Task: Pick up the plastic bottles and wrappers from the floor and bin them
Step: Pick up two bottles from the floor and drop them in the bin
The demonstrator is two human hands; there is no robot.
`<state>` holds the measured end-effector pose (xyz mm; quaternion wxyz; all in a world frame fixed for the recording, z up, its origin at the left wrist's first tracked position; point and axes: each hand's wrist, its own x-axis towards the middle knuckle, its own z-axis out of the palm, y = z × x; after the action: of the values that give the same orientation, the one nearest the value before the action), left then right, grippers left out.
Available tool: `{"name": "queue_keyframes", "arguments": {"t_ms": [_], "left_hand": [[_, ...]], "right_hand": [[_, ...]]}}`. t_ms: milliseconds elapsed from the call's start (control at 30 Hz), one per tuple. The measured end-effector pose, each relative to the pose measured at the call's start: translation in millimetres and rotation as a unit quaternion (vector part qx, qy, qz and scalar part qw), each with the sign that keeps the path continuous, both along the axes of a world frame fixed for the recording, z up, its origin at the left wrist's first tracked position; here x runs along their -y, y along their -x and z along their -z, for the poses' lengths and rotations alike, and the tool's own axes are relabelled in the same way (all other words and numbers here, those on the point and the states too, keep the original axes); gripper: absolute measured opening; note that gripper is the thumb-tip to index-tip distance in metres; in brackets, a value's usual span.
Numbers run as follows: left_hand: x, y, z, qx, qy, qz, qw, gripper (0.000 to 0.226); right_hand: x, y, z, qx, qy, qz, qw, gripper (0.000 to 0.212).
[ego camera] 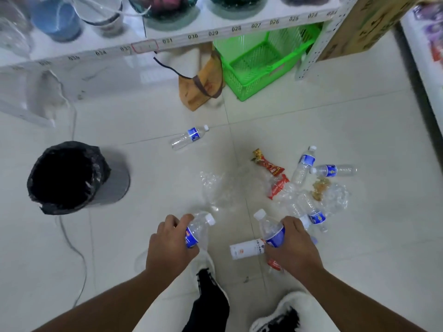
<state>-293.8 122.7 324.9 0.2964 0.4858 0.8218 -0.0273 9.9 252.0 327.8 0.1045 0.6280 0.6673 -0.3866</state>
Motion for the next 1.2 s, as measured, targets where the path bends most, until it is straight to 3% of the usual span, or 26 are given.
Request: {"name": "queue_keyframes", "arguments": {"t_ms": [200, 400, 633, 733, 833, 967, 1200], "left_hand": [[-1.5, 35.3, 2.9, -0.010, 0.000, 0.003, 1.000, 0.070], [-9.4, 57.4, 67.7, -0.010, 0.011, -0.009, 1.000, 0.071], [-25.5, 124.3, 236.2, -0.017, 0.001, 0.093, 0.995, 0.073], [-23.7, 153.5, 299.7, -0.005, -0.013, 0.088, 0.996, 0.077], [-18.5, 169.0, 329.7, 0.021, -0.013, 0.065, 0.998, 0.076], [-12.8, 168.7, 308.6, 0.020, 0.014, 0.045, 0.999, 0.073], [-19.4, 147.8, 167.9, 0.038, 0.018, -0.008, 0.999, 0.074]], "right_hand": [[-12.6, 40.5, 27.8, 0.027, -0.003, -0.079, 0.997, 0.080], [-19.9, 81.1, 92.5, 0.042, -0.030, -0.185, 0.981, 0.090], [-58.3, 161.1, 276.2, 0.089, -0.040, -0.333, 0.938, 0.088], [-70.7, 184.7, 358.9, 0.109, -0.012, -0.322, 0.940, 0.086], [-53.6, 182.8, 403.5, 0.091, -0.010, -0.261, 0.961, 0.087], [-14.4, 166.3, 379.6, 0.040, -0.087, -0.180, 0.979, 0.079], [11.4, 150.0, 201.5, 0.039, -0.083, -0.182, 0.979, 0.071]]}}
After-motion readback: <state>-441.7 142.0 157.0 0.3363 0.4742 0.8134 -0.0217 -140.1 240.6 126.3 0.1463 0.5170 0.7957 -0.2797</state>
